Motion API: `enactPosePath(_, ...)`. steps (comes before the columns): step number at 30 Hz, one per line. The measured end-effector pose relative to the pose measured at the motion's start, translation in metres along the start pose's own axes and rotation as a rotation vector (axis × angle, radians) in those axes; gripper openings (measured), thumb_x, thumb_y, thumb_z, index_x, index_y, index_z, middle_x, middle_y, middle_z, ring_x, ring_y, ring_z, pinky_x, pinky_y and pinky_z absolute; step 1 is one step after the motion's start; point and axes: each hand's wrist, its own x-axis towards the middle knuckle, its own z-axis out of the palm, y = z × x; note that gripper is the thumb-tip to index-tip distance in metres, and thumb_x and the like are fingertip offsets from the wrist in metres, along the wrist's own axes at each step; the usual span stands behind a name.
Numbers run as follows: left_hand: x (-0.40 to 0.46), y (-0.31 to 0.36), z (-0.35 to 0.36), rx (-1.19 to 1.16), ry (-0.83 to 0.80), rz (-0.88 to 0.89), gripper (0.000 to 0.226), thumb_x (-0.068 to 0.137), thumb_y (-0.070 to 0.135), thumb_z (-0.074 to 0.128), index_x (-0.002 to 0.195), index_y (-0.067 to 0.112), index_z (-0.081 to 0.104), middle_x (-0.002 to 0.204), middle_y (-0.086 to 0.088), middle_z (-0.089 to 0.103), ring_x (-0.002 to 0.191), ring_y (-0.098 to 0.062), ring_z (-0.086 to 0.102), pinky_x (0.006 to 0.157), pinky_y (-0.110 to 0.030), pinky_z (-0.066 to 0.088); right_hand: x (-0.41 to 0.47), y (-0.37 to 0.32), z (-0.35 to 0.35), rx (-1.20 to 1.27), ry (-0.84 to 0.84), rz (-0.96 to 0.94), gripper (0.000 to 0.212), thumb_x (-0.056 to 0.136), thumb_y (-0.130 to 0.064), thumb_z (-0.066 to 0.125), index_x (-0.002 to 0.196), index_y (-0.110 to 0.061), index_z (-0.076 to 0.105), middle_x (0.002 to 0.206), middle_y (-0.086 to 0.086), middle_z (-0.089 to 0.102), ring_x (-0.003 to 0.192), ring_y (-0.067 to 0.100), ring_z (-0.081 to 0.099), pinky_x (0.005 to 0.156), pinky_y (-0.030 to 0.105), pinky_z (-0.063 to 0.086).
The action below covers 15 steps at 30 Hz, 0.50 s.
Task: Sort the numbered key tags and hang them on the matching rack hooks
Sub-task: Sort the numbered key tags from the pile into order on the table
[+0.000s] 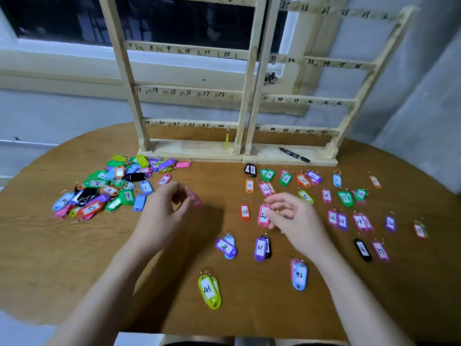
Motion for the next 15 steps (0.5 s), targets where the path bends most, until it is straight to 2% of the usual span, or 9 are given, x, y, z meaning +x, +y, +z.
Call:
enactPosePath(4, 0.001, 0.014, 0.024, -0.036, -0.063, 0.018, 0.017, 0.097, 0.014, 0.065, 0.082, 0.021, 0.071, 0.083, 0.008, 0.073, 0.075, -0.009, 0.064, 0.071, -0.025, 0.049, -0.021, 0.016, -0.025, 0.039, 0.119, 0.029, 0.014, 0.092, -0.008, 0.070, 0.094, -0.022, 0.072, 0.080, 0.002, 0.072, 0.066, 0.015, 0.070, 0.052, 0.018, 0.048)
enactPosePath(8, 0.009, 0.023, 0.051, 0.041, -0.116, 0.027, 0.014, 0.098, 0.025, 0.064, 0.085, 0.025, 0.069, 0.085, 0.008, 0.069, 0.078, -0.005, 0.060, 0.069, -0.023, 0.042, -0.035, 0.032, -0.039, 0.078, 0.197, 0.060, 0.016, 0.093, -0.007, 0.069, 0.093, -0.023, 0.071, 0.080, 0.002, 0.072, 0.067, 0.017, 0.069, 0.052, 0.029, 0.050)
enactPosePath(11, 0.021, 0.029, 0.068, 0.063, -0.160, -0.057, 0.013, 0.098, 0.034, 0.062, 0.097, 0.024, 0.071, 0.090, 0.009, 0.068, 0.083, -0.003, 0.060, 0.065, -0.016, 0.039, -0.041, 0.042, -0.048, 0.118, 0.231, 0.078, 0.014, 0.094, -0.007, 0.069, 0.096, -0.021, 0.071, 0.080, 0.004, 0.072, 0.067, 0.017, 0.068, 0.052, 0.028, 0.050)
enactPosePath(15, 0.050, 0.025, 0.088, 0.067, -0.162, -0.193, 0.022, 0.098, 0.036, 0.064, 0.099, 0.018, 0.075, 0.090, 0.000, 0.072, 0.081, -0.010, 0.064, 0.061, -0.020, 0.041, -0.040, 0.048, -0.057, 0.147, 0.245, 0.082, 0.013, 0.094, -0.006, 0.068, 0.097, -0.019, 0.071, 0.082, 0.005, 0.072, 0.067, 0.016, 0.067, 0.053, 0.026, 0.050)
